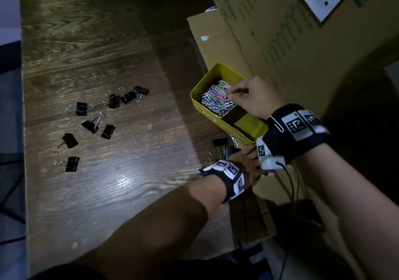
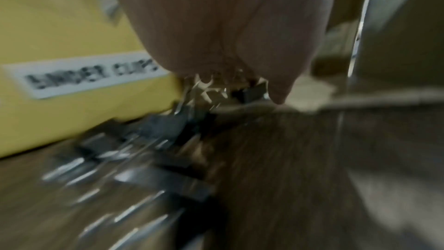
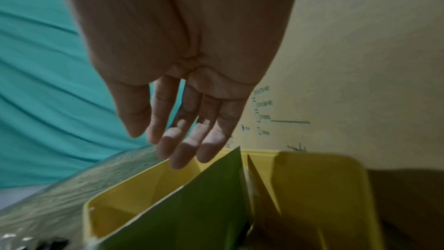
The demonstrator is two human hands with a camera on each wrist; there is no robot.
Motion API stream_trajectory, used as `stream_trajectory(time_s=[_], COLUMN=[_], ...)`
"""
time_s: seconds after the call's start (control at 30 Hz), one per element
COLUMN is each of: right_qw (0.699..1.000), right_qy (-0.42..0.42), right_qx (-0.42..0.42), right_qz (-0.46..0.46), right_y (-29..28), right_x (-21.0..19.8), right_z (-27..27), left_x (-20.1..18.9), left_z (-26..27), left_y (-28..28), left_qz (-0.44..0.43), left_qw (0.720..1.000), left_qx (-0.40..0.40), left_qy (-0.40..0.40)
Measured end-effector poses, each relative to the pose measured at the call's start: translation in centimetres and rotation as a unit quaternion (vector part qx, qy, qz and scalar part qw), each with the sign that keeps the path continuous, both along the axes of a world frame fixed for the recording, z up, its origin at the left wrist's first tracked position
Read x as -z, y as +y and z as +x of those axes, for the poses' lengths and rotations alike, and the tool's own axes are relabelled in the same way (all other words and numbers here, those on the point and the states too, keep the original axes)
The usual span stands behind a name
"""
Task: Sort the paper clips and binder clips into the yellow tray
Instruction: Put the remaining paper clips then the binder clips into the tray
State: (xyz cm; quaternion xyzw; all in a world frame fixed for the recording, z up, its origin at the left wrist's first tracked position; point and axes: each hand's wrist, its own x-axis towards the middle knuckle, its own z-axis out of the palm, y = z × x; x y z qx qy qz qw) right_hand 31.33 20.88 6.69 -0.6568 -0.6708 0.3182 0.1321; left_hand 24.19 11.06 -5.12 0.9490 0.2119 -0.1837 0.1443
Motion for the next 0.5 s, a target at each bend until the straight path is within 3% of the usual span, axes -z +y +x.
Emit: stream_trajectory(time_s=[0.13,0.3,0.4,0.5], right_qw=[0.998,0.984,0.985,0.998], right_qy=[0.059,0.161,0.129,0.06], right_qx=[0.023,0.044,0.009,-0.03], right_qz=[0.024,0.07,0.117,0.011], right_y=[-2.2,-5.6,-8.7,-12.2], right_x=[1.1,4.0,6.5,9.8], right_z=[-0.1,-2.0,-3.0,-3.9], left_x=[0.7,2.1,2.2,3.0], left_z=[-3.6,-11.0,-15.1,-19.4], left_y=[1.0,2.1,2.7,2.8], left_qz=[-0.021,0.037,0.044,0.024], left_qw=[0.999,0.999,0.999,0.997], left_qx=[-0.017,0.018,-0.016,-0.072], left_qy=[-0.04,0.018,0.021,0.015])
